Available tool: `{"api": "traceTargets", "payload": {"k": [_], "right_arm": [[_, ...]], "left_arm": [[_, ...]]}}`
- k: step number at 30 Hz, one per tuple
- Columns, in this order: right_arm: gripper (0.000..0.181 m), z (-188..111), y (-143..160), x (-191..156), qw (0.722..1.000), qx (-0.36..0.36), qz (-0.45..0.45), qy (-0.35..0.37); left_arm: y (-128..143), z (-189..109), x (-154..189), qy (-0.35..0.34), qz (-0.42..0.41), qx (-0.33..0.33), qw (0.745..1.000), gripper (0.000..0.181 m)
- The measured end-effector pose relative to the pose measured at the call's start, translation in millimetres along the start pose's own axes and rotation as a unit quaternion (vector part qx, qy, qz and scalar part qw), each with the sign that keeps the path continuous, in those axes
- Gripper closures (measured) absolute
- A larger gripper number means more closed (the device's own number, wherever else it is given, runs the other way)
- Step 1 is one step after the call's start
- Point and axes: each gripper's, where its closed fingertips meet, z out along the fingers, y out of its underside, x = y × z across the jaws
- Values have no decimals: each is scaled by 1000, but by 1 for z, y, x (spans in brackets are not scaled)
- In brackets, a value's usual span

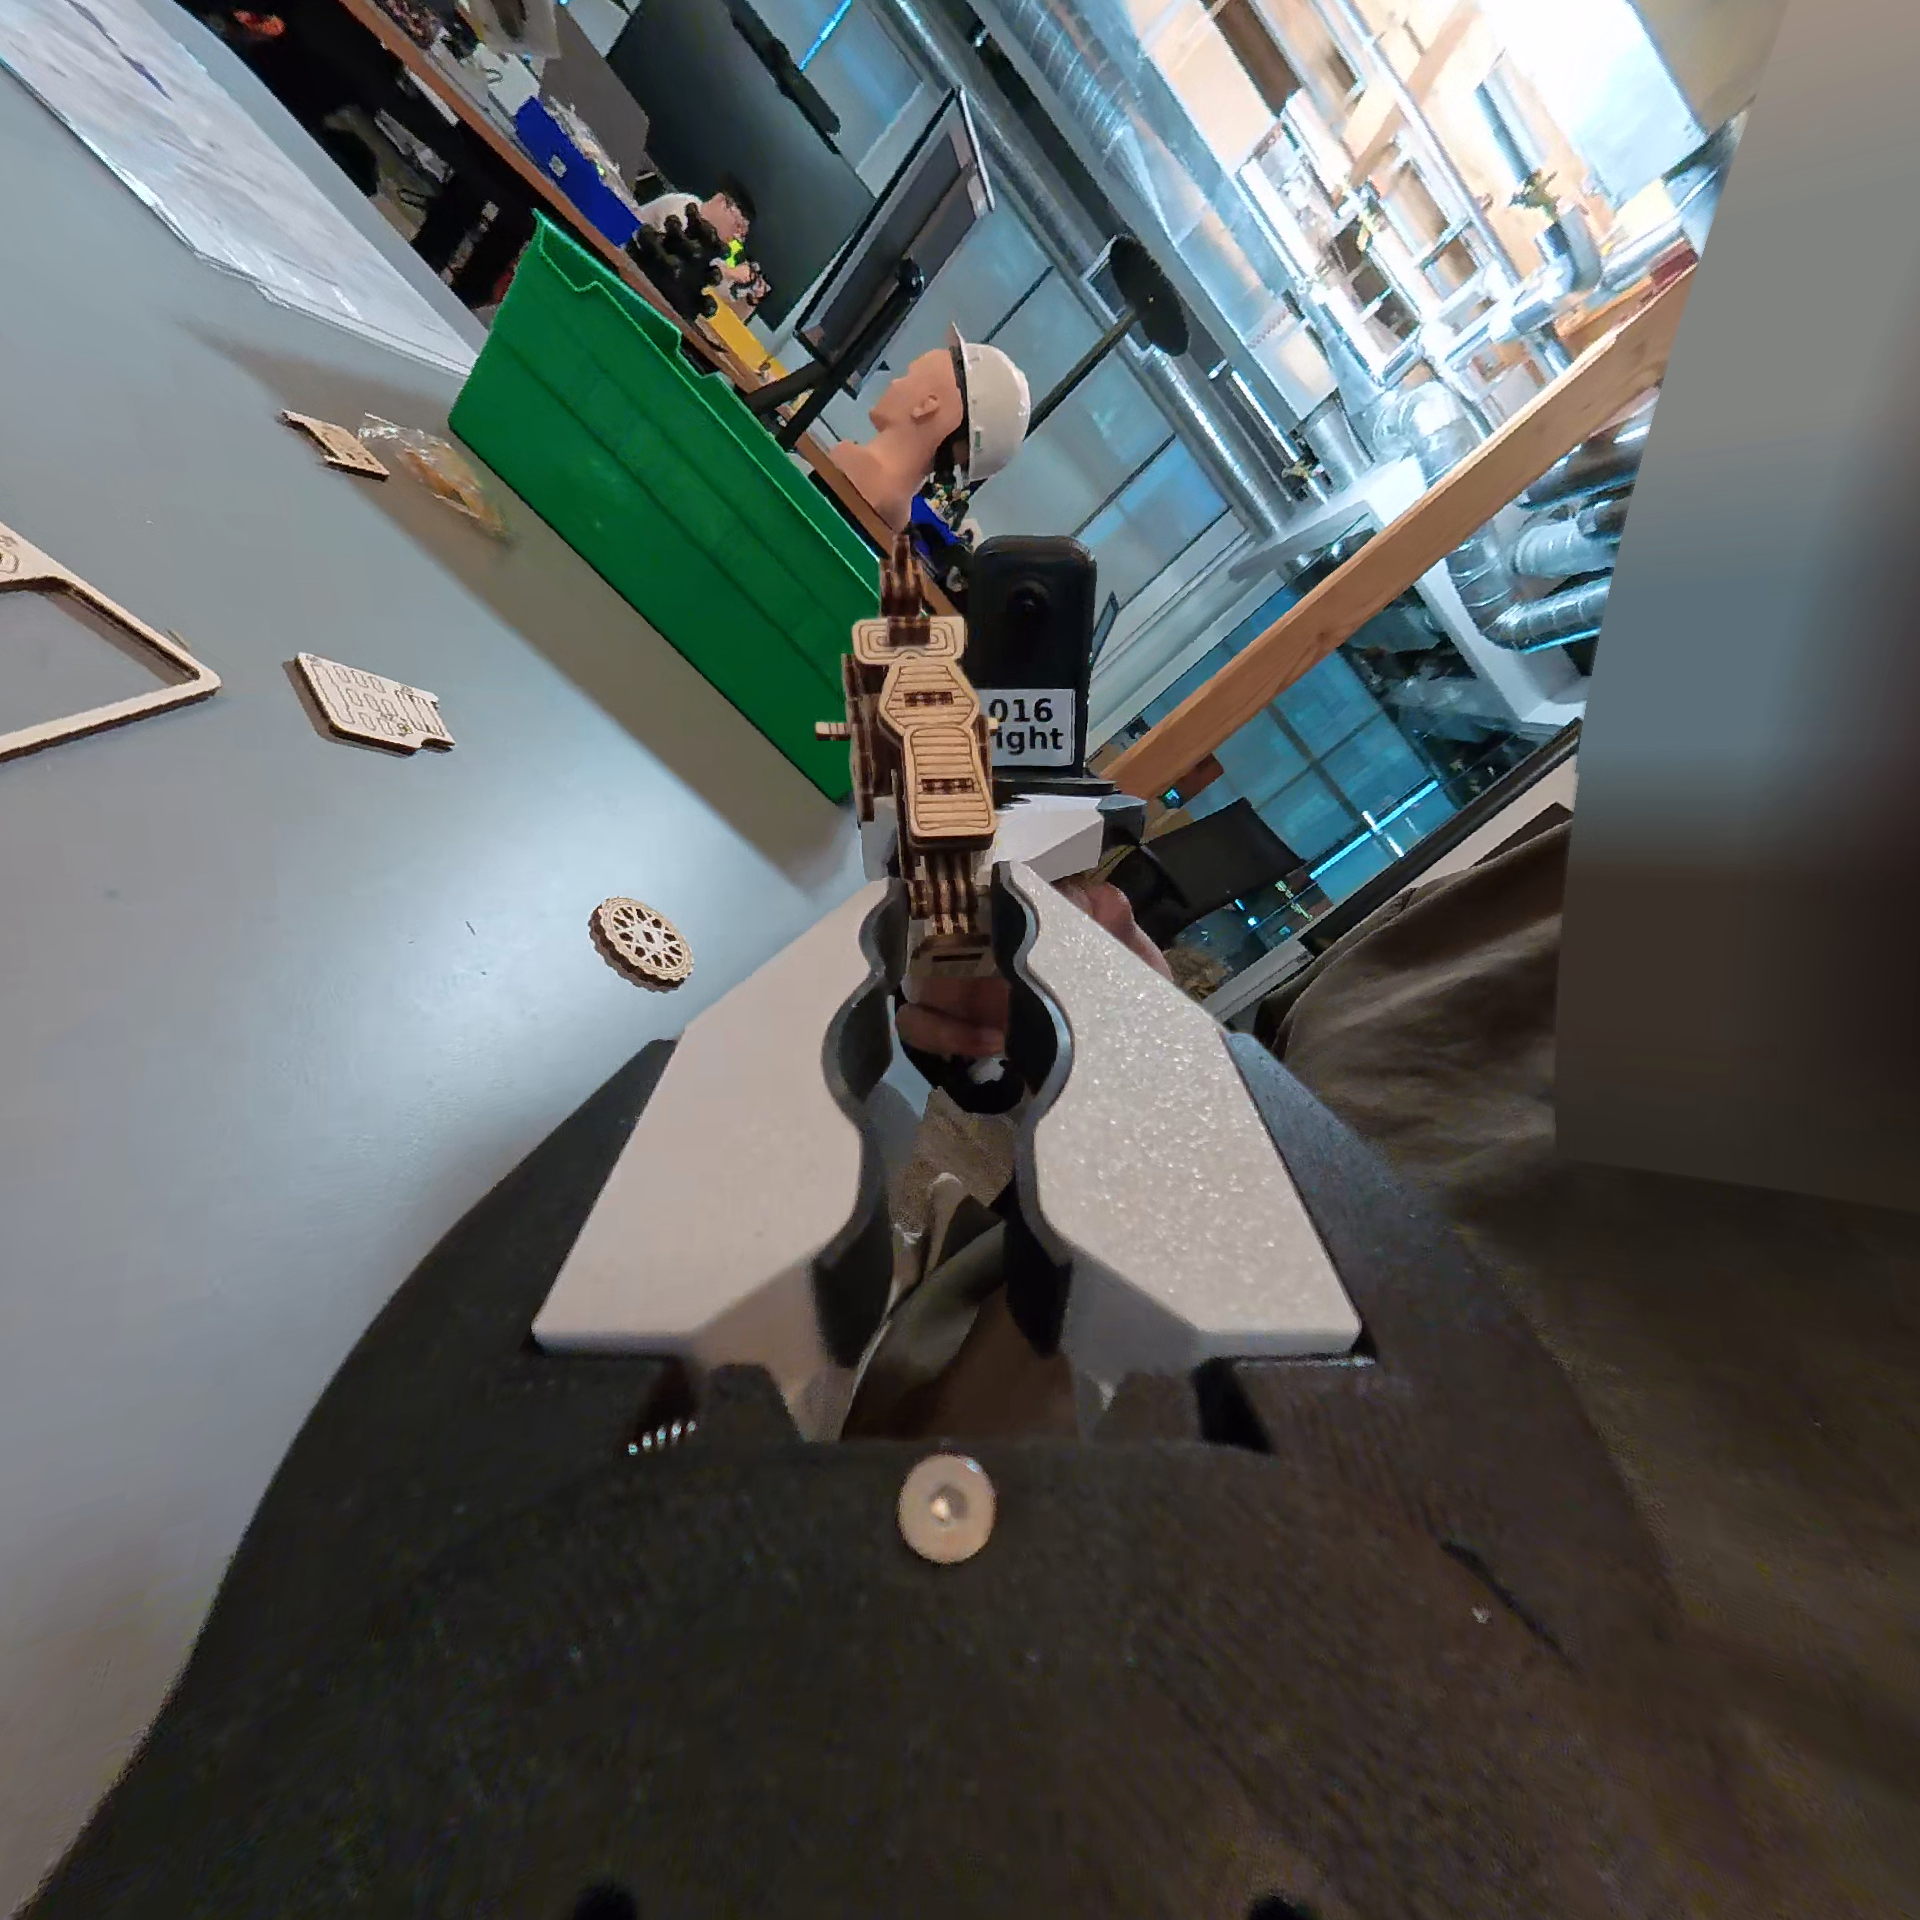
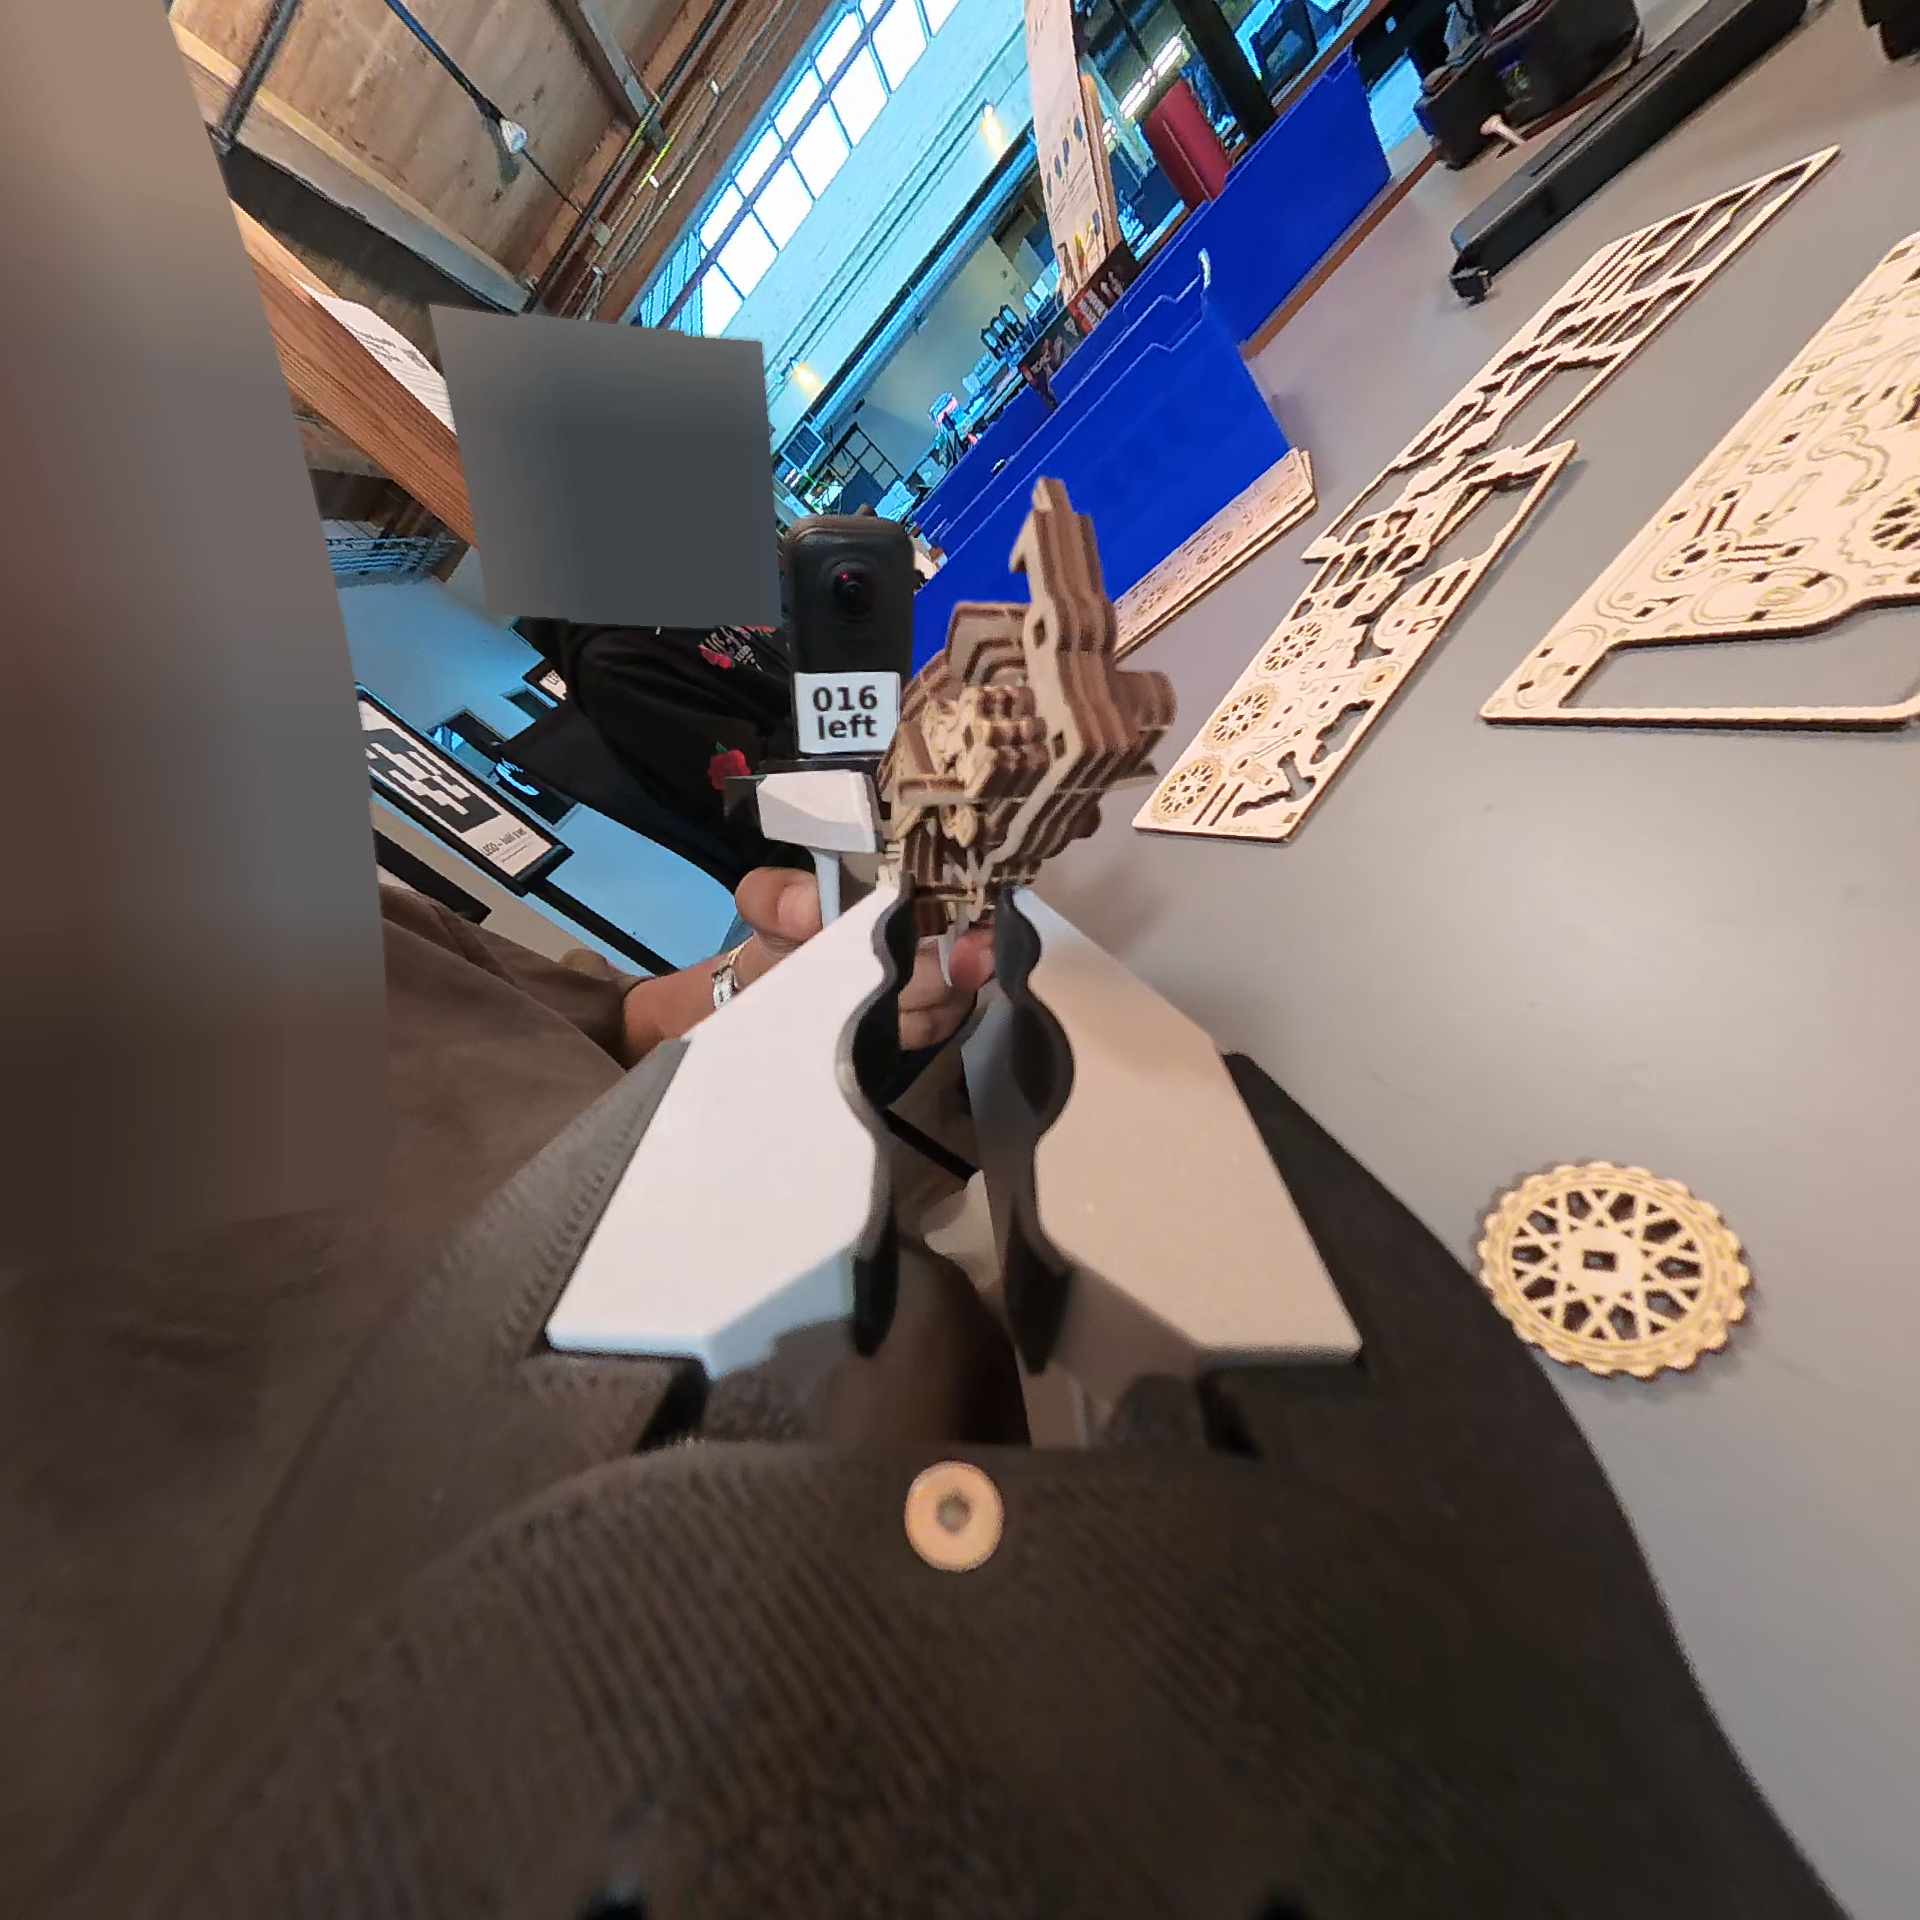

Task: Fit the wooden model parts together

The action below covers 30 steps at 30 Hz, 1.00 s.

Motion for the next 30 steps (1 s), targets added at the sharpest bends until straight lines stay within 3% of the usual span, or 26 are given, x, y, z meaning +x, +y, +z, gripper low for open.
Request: {"api": "traceTargets", "payload": {"k": [8,30], "right_arm": [[168,-3,3,3,1000,-19,-5,3],[169,-3,7,5,999,-39,-31,21]], "left_arm": [[6,2,-2,-14,25,-24,999,167],[13,3,-10,-17,-11,-43,999,161]]}}
